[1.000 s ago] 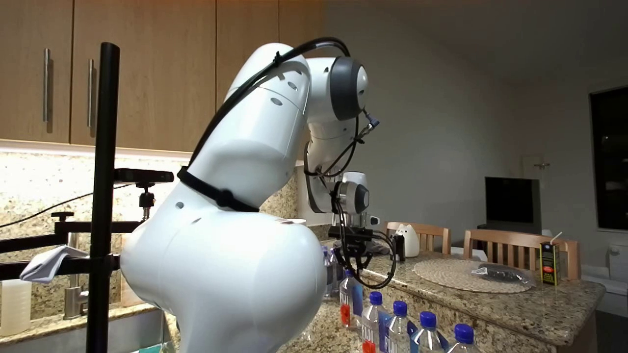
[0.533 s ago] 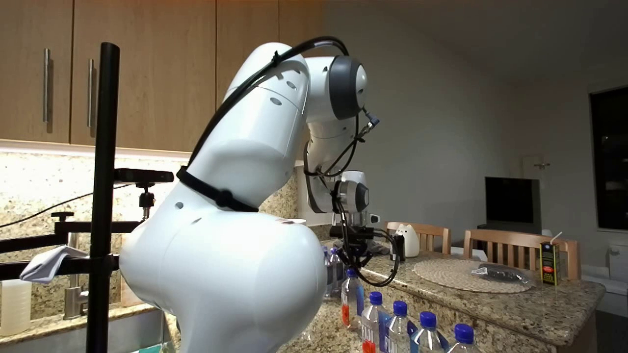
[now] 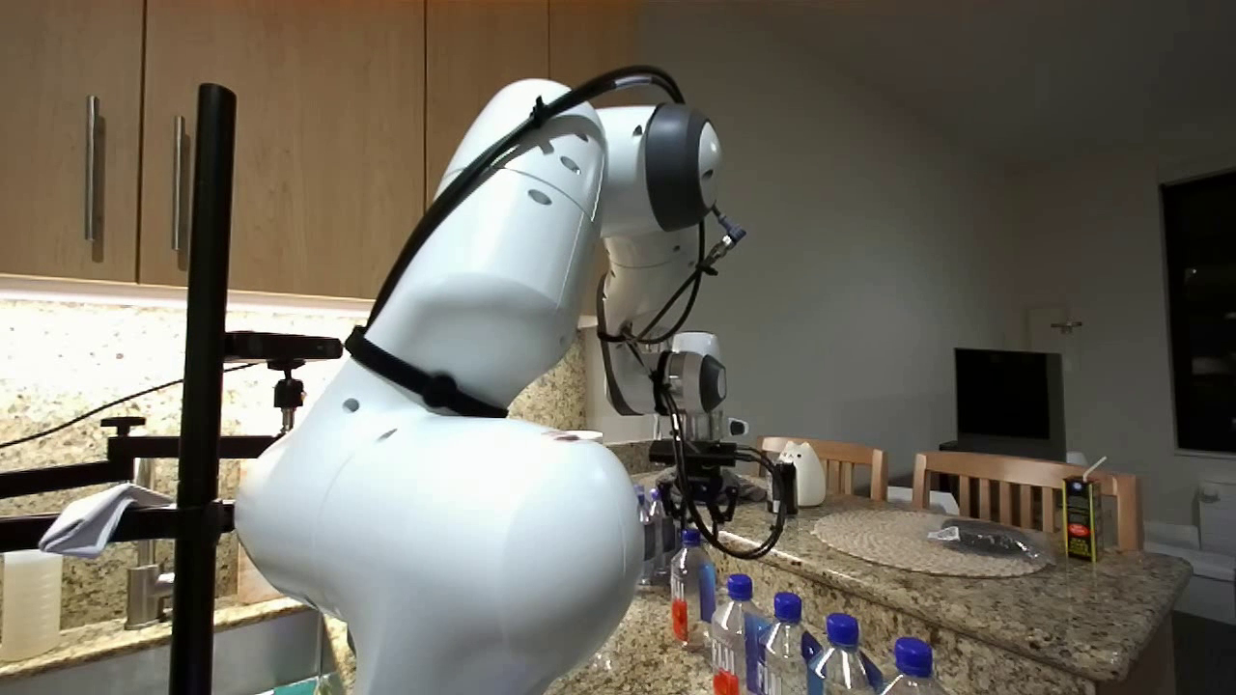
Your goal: Arrange the bottles on the counter in a straight line
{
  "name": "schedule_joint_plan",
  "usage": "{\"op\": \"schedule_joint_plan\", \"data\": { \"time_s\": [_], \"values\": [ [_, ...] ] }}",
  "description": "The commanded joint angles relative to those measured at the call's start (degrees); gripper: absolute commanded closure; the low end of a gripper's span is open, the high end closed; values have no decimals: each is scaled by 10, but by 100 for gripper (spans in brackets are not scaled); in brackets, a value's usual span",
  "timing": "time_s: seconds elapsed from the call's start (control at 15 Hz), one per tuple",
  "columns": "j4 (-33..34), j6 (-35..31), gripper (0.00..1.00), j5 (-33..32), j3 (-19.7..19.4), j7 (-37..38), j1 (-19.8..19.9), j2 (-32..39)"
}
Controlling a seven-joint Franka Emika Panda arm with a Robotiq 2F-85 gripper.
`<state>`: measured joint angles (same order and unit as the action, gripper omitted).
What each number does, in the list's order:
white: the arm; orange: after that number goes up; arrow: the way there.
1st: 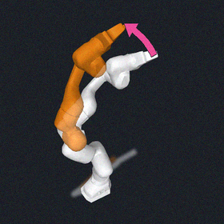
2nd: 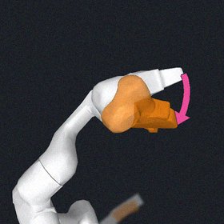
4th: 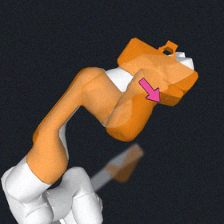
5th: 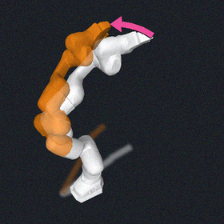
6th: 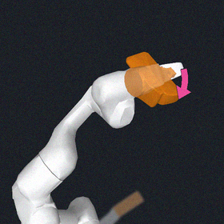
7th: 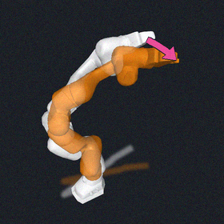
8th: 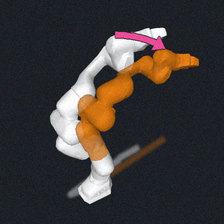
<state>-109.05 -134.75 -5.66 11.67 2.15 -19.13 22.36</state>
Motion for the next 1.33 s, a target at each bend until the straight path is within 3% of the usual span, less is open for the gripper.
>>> {"op": "schedule_joint_plan", "data": {
  "time_s": [0.0,0.13,0.4,0.47,0.6,1.2,1.27],
  "values": [
    [-27,18,13,-13,0,17,-4,-31],
    [-30,28,1,-12,2,16,-4,-36],
    [-37,42,0,-10,5,16,-3,-43],
    [-38,44,25,-9,6,15,-3,-44],
    [-41,48,30,-8,8,14,-3,-46],
    [-55,51,90,-12,11,15,-5,-59],
    [-57,52,85,-12,11,15,-5,-63]
  ]
}}
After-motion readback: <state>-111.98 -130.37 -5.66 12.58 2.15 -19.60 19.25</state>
